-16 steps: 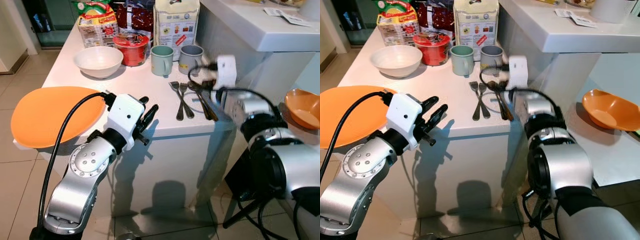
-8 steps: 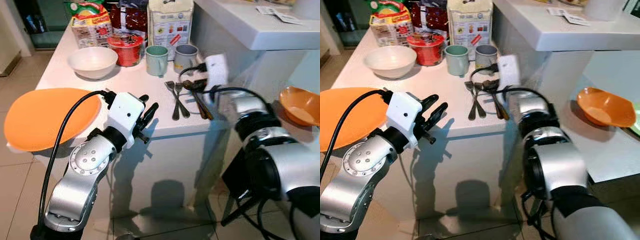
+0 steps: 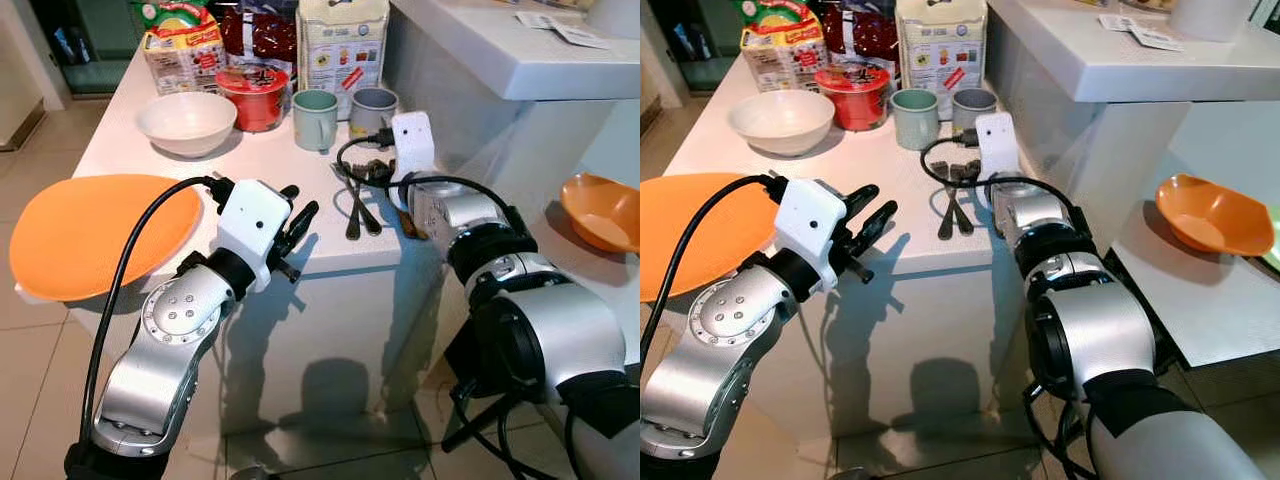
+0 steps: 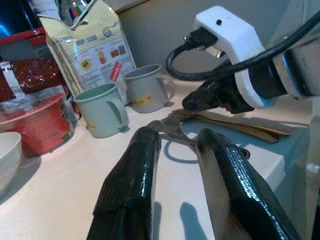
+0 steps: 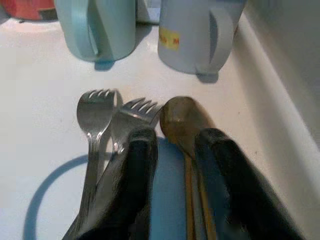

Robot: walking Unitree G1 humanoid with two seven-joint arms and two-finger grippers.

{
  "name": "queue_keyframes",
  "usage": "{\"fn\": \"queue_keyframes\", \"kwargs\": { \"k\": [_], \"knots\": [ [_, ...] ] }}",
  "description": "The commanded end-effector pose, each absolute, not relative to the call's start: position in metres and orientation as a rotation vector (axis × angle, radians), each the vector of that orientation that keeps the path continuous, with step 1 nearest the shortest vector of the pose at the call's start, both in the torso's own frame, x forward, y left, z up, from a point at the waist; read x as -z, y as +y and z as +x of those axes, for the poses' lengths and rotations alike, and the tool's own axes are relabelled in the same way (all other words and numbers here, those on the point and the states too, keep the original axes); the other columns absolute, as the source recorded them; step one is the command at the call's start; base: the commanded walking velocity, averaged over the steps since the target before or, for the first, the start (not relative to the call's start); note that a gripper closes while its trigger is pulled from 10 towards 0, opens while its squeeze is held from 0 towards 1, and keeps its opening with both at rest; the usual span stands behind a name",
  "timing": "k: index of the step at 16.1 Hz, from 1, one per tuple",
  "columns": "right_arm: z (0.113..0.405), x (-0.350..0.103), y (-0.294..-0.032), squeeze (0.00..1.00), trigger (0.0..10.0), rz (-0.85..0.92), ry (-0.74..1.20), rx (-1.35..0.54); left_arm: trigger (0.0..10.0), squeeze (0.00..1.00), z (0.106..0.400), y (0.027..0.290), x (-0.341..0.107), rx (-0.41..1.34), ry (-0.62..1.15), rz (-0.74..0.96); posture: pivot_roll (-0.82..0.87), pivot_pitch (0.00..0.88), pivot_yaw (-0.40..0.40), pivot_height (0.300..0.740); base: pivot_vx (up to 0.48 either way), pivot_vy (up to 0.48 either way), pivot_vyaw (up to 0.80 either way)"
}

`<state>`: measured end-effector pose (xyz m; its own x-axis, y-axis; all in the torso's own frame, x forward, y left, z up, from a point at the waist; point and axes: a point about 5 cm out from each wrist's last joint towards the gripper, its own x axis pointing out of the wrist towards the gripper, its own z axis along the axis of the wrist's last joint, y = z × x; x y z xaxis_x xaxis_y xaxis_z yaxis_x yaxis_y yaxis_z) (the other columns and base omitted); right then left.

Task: Setting the table

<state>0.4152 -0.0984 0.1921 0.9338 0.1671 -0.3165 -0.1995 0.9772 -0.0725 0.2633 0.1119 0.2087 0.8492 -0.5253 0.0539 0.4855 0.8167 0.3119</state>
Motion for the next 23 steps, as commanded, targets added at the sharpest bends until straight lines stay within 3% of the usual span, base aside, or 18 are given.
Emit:
{"fn": "queue_keyframes", "kwargs": {
  "k": [1,7,8,9,17,18,19,20,23],
  "knots": [
    [0.417,-0.199,-0.103,1.00,10.0,-0.120,0.306,-0.155,10.0,0.00,0.263,0.111,-0.213,0.537,-0.156,0.296,0.05,0.030,-0.044,0.740,0.000,0.000,0.00],
    [0.417,-0.193,-0.112,1.00,10.0,-0.088,0.335,-0.077,10.0,0.00,0.259,0.111,-0.214,0.553,-0.160,0.295,0.06,0.036,-0.059,0.740,0.000,0.000,0.00],
    [0.416,-0.189,-0.115,0.81,10.0,-0.083,0.356,-0.073,10.0,0.00,0.259,0.110,-0.214,0.556,-0.160,0.294,0.06,0.035,-0.063,0.740,0.000,0.000,0.00],
    [0.414,-0.185,-0.119,0.00,10.0,-0.088,0.382,-0.064,10.0,0.00,0.258,0.110,-0.214,0.562,-0.161,0.292,0.06,0.033,-0.064,0.740,0.000,0.000,0.00],
    [0.404,-0.159,-0.116,0.00,10.0,0.045,0.558,-0.158,10.0,0.00,0.255,0.105,-0.213,0.620,-0.155,0.299,0.05,0.019,-0.063,0.740,0.000,0.000,0.00],
    [0.403,-0.157,-0.116,0.00,6.4,0.054,0.564,-0.167,10.0,0.00,0.254,0.105,-0.213,0.624,-0.154,0.298,0.05,0.018,-0.063,0.740,0.000,0.000,0.00],
    [0.403,-0.156,-0.116,0.00,3.9,0.058,0.567,-0.167,10.0,0.00,0.253,0.105,-0.212,0.627,-0.153,0.298,0.05,0.017,-0.064,0.740,0.000,0.000,0.00],
    [0.402,-0.155,-0.117,0.00,0.0,0.073,0.574,-0.167,10.0,0.00,0.252,0.104,-0.212,0.631,-0.151,0.299,0.06,0.017,-0.063,0.740,0.000,0.000,0.00],
    [0.401,-0.152,-0.119,0.00,0.0,0.100,0.591,-0.172,10.0,0.00,0.252,0.104,-0.211,0.637,-0.150,0.300,0.05,0.018,-0.065,0.740,0.000,0.000,0.00]
  ]
}}
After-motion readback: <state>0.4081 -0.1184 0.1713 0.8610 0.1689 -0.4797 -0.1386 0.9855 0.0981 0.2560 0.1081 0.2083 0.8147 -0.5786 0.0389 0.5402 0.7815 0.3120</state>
